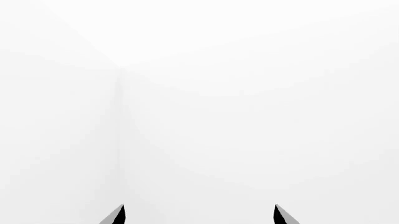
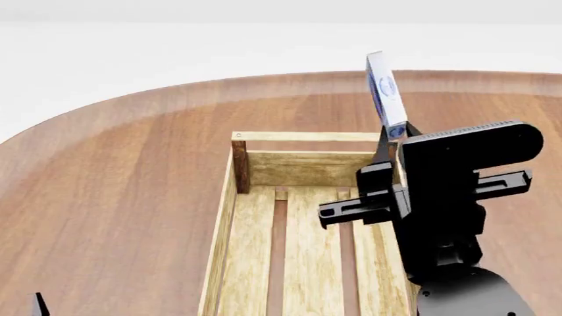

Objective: Pick up the cream cheese and put it in the tray.

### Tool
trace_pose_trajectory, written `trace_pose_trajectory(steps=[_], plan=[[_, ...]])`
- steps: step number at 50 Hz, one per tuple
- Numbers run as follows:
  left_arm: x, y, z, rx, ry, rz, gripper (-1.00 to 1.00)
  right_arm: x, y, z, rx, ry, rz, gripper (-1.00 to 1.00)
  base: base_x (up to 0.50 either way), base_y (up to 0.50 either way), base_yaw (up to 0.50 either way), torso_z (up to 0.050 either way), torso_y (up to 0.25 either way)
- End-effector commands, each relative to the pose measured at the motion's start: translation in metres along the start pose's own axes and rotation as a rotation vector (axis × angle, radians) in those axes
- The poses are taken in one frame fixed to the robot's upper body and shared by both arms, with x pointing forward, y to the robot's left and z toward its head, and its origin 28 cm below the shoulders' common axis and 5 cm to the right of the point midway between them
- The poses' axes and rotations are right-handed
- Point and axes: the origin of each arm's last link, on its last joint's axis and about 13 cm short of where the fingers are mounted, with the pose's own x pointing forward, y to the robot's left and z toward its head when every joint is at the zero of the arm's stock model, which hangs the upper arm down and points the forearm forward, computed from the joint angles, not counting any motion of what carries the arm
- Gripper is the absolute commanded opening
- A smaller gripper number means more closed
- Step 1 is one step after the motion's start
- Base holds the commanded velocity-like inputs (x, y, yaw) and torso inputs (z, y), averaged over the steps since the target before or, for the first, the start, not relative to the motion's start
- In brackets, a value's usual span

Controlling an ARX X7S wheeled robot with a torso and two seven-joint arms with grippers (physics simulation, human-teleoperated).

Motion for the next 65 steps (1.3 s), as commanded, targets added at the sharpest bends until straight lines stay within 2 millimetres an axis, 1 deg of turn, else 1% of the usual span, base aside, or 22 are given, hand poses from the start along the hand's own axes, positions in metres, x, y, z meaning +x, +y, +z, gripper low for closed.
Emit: trace_pose_trajectory(steps=[1, 9, 13, 14, 21, 26, 37, 45, 59, 65], plan=[[0.0, -0.001, -0.001, 0.002, 0.004, -0.004, 1.0, -0.001, -0.007, 0.009, 0.082, -0.02, 0.056, -1.0, 0.0, 0.0, 0.0, 0.0, 0.0], [0.0, -0.001, -0.001, 0.003, 0.004, -0.003, 1.0, -0.003, -0.01, 0.005, 0.14, 0.03, 0.1, -1.0, 0.0, 0.0, 0.0, 0.0, 0.001], [0.0, 0.0, 0.0, 0.003, 0.003, -0.001, 1.0, -0.005, -0.01, 0.007, 0.159, 0.061, 0.141, -1.0, 0.0, 0.0, 0.0, 0.0, 0.0], [0.0, -0.001, 0.0, 0.003, 0.003, -0.002, 1.0, -0.006, -0.01, 0.008, 0.203, 0.087, 0.175, -1.0, 0.0, 0.0, 0.0, 0.0, 0.0], [0.0, -0.001, -0.001, 0.004, 0.003, -0.003, 1.0, -0.007, -0.012, 0.009, 0.254, 0.159, 0.224, -1.0, 0.0, 0.0, 0.0, 0.0, 0.001], [0.0, -0.001, -0.001, 0.006, 0.003, -0.004, 1.0, -0.007, -0.011, 0.008, 0.244, 0.184, 0.225, -1.0, 0.0, 0.0, 0.0, 0.0, 0.0], [0.0, -0.001, -0.001, 0.004, 0.006, -0.004, 1.0, -0.004, -0.009, 0.013, 0.179, 0.257, 0.237, -1.0, 0.0, 0.0, 0.0, 0.0, 0.001], [0.0, -0.001, -0.001, 0.004, 0.008, -0.002, 1.0, 0.0, -0.012, 0.015, 0.13, 0.304, 0.212, -1.0, 0.0, 0.0, 0.0, 0.0, 0.0], [0.001, -0.001, -0.002, 0.02, 0.021, 0.002, 1.0, 0.0, -0.01, 0.021, 0.103, 0.311, 0.204, -1.0, 0.0, 0.0, 0.0, 0.0, 0.001], [0.0, -0.001, -0.002, 0.035, 0.024, -0.004, 1.0, -0.001, -0.008, 0.018, 0.091, 0.316, 0.208, -1.0, 0.0, 0.0, 0.0, 0.003, 0.0]])
